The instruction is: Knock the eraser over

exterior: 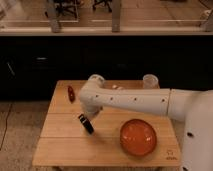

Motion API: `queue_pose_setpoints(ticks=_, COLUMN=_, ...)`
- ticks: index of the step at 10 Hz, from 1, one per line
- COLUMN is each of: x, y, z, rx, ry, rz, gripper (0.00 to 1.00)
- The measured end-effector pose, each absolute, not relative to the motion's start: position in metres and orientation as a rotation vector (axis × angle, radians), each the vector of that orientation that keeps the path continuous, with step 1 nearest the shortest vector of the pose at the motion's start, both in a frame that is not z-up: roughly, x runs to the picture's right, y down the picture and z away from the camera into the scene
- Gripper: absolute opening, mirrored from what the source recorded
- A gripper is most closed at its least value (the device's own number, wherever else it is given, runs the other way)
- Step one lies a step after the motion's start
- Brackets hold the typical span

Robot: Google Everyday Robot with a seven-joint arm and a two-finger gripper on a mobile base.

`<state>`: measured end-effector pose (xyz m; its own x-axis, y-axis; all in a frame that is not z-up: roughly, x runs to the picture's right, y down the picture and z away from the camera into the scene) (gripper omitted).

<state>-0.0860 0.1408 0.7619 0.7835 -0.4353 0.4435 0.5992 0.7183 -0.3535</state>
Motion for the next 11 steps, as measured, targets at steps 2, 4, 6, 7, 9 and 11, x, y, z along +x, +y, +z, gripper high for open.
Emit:
queue_pose_setpoints(ticks=2, x=-0.085, y=0.139, z=0.763, rx=-0.484, ry=-0.324, rz=-0.616, gripper=0.01)
queue_pose_setpoints(ticks=4, x=-0.083, y=0.136, z=0.768, rx=-0.471, ry=-0.300, rz=-0.634, gripper=0.01)
queue_pose_setpoints(ticks=6, x=-0.079, y=0.129, z=0.772, rx=-0.466, ry=-0.284, rz=-0.625, gripper=0.01)
queue_pose_setpoints(ticks=7, x=-0.075, y=0.126, z=0.774, rx=-0.464, ry=-0.275, rz=-0.617, gripper=0.01)
queue_pose_setpoints(ticks=9, x=-0.068, y=0.119, z=0.780, rx=-0.461, ry=-0.257, rz=-0.599, gripper=0.01)
queue_pose_setpoints(ticks=11, x=-0.060, y=0.113, z=0.784, rx=-0.461, ry=-0.239, rz=-0.580, gripper=0.01)
